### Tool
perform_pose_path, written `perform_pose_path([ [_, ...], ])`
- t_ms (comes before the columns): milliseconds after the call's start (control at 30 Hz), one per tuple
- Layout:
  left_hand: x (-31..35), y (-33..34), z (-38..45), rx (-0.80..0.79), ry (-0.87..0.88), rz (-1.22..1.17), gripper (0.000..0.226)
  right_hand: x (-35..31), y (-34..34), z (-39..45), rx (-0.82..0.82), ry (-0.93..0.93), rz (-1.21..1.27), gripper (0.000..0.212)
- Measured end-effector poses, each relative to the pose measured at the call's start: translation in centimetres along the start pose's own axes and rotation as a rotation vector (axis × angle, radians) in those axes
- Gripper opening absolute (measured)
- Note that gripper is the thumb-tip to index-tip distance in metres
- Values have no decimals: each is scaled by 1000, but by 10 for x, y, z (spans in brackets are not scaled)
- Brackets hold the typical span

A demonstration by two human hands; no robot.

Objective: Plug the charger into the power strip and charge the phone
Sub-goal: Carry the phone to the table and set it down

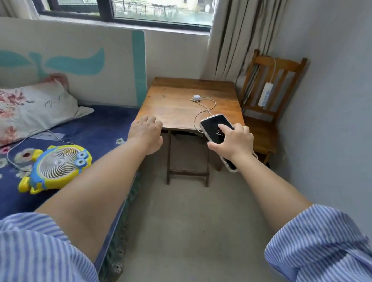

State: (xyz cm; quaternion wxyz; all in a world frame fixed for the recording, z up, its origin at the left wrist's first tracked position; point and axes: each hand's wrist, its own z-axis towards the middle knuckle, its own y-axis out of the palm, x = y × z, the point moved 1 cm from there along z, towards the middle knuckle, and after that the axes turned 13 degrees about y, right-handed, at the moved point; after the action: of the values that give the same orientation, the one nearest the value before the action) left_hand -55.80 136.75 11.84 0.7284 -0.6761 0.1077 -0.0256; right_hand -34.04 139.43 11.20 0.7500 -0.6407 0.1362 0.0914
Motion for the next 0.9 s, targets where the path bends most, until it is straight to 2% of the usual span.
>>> perform_pose_path([
  [267, -60, 56, 149, -97, 24, -27, 32, -41, 64, 160, -84, 3, -34, 62],
  [600, -142, 134, 316, -224, -115, -117, 33, -93, 162, 366, -271, -46, -25, 60],
  [900, -230, 210, 392, -357, -181, -206, 30, -164, 270, 463, -430, -87, -106, 57],
])
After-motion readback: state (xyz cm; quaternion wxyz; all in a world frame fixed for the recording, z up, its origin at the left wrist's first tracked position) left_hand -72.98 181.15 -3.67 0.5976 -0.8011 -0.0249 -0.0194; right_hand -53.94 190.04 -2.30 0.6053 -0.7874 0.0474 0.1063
